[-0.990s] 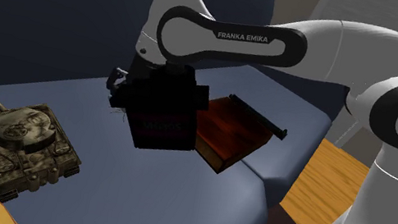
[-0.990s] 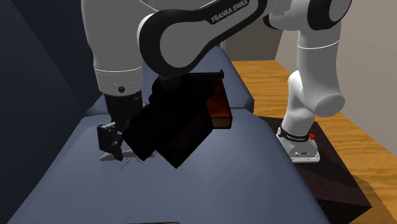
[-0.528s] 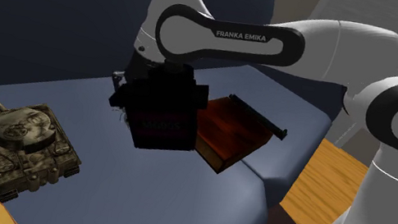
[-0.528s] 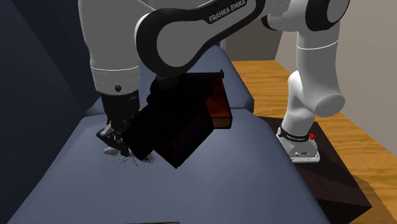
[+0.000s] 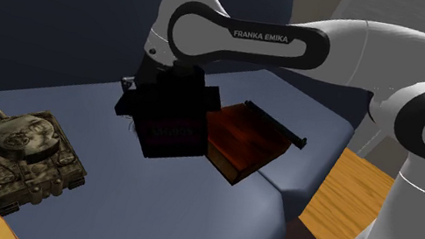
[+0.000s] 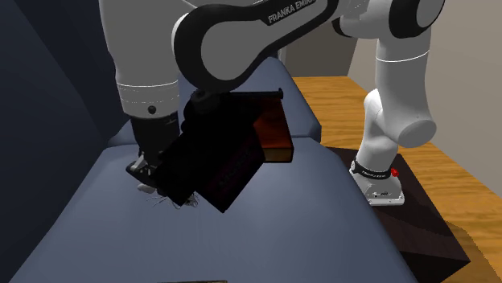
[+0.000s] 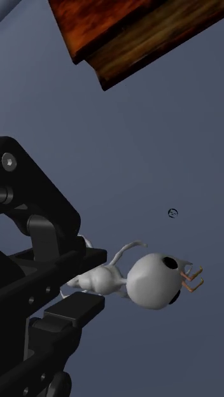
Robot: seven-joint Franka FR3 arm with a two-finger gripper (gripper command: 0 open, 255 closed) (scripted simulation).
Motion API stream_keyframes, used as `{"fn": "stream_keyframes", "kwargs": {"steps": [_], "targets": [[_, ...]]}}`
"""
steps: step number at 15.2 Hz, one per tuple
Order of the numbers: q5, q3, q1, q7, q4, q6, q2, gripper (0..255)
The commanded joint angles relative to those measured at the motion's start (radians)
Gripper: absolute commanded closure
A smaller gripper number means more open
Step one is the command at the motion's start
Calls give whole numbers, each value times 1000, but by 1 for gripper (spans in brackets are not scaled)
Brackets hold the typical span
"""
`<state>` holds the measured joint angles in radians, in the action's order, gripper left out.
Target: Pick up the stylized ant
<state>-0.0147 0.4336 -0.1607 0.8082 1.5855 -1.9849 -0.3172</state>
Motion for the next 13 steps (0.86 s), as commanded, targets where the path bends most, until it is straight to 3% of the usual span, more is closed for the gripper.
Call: {"fn": "stream_keyframes", "kwargs": {"steps": [1, 13], "targets": [[2, 0, 1, 0, -17, 27, 4, 255], [1, 4, -6, 9, -151, 163, 6, 255]]}}
